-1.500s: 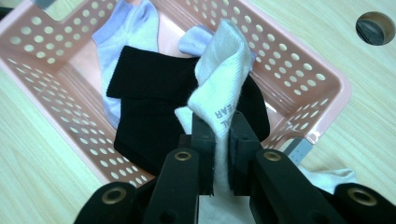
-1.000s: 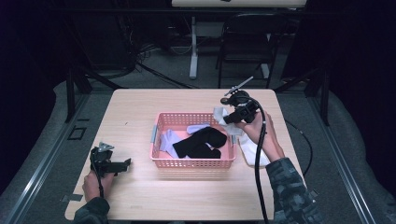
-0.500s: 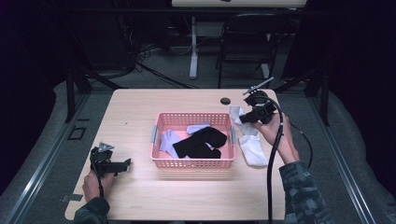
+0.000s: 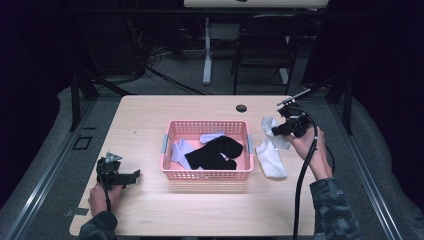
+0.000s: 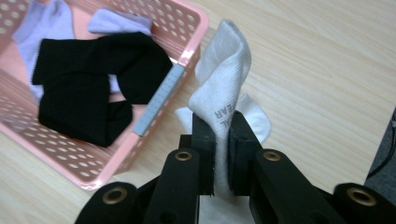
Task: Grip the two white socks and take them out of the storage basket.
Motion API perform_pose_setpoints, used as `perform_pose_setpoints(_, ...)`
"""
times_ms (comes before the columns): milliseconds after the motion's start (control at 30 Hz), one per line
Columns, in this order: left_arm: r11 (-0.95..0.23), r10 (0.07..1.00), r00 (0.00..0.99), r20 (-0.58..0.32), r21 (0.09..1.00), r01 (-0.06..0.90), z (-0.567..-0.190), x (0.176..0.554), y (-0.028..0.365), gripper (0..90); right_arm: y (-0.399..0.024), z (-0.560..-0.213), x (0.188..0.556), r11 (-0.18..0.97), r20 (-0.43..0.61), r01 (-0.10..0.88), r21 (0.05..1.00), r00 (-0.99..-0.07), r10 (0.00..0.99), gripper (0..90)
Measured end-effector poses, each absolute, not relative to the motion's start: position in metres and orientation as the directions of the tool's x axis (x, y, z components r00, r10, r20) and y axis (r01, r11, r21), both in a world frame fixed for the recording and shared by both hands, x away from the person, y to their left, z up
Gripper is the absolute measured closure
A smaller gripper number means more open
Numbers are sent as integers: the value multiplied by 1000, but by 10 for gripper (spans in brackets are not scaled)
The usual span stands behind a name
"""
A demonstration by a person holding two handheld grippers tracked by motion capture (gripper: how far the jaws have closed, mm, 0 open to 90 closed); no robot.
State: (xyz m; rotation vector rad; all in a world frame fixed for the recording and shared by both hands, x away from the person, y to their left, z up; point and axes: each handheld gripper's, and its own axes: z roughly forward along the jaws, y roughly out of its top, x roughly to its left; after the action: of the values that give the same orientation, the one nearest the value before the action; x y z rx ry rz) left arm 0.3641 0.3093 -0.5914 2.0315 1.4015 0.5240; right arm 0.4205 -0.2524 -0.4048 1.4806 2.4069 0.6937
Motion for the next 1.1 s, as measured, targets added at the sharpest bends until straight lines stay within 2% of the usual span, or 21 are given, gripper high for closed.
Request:
perform_pose_setpoints(667,-255,932,362,-19,676,691,-591,364,309,0,-274,-464,435,303,84,862,408,-365,927,839)
perform_pose_setpoints(1100,-255,932,363,-20,676,692,-591,364,309,0,-274,-508,442,254,96,899,357,-306,947,826)
